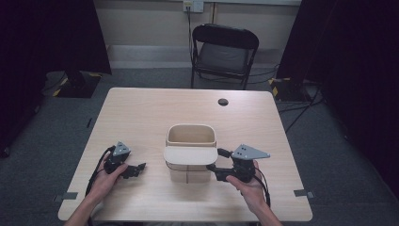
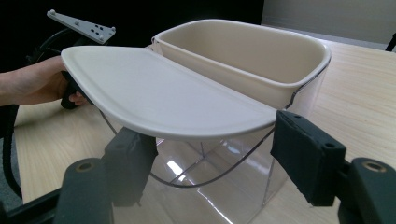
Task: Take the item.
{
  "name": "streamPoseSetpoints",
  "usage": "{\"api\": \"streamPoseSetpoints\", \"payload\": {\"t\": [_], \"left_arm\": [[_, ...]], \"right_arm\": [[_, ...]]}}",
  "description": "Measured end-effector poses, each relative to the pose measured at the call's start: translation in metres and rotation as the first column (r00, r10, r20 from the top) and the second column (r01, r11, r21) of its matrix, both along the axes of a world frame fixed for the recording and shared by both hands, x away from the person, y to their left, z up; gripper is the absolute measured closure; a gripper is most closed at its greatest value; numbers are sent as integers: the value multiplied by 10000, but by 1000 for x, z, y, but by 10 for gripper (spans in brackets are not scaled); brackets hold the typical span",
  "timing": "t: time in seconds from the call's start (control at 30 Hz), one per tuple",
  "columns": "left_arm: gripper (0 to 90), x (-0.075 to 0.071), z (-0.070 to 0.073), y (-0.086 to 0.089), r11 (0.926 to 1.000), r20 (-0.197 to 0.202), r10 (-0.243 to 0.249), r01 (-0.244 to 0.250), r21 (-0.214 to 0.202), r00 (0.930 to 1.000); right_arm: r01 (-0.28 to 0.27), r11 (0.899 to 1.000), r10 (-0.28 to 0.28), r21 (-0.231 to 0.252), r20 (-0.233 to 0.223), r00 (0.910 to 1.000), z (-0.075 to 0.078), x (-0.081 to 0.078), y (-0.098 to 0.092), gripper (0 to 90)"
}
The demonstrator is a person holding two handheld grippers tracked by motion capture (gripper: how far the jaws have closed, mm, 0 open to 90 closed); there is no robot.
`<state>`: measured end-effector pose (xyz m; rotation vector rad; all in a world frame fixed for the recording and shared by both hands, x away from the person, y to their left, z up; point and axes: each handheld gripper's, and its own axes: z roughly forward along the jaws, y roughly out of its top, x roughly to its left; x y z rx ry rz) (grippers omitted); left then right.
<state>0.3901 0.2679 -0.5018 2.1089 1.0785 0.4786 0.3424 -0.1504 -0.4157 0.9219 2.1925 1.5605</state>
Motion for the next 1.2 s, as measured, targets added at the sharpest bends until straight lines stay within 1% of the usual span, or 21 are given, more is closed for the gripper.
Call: {"api": "streamPoseSetpoints", "payload": {"t": [0.33, 1.2], "left_arm": [[118, 0, 0, 0, 10000, 7, -4, 4, 0, 10000], [118, 0, 0, 0, 10000, 8, -3, 3, -1, 10000]], "right_arm": [[-5, 10000, 4, 55, 106, 9999, 4, 3, 0, 314], [17, 9999, -19, 119, 177, 9998, 13, 7, 1, 332]]}}
